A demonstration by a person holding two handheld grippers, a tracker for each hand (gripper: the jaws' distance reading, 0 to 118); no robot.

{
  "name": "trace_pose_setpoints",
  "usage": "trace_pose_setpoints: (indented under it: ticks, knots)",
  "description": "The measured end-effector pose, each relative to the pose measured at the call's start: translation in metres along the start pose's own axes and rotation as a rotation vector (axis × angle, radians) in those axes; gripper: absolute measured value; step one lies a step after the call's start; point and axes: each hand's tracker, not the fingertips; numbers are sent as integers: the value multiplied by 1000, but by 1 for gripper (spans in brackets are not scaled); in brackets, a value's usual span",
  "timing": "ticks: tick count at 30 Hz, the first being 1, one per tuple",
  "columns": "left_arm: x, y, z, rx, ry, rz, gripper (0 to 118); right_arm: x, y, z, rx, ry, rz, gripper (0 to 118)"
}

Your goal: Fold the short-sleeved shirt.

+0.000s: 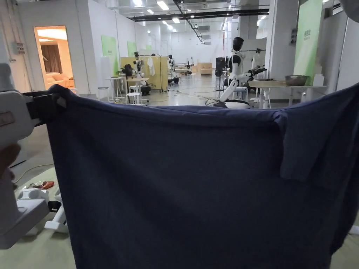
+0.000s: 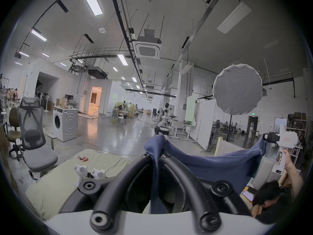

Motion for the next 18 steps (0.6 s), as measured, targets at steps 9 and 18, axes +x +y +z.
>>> trace_pose_setpoints:
  ticks: [9,18]
  knots:
    - [2,2,-71,-19,36,20,7,15,0,-102,-18,-20,27,9]
    - [12,0,-156,2,112,-33,7,48,4,-221,-33,-49,-2,9]
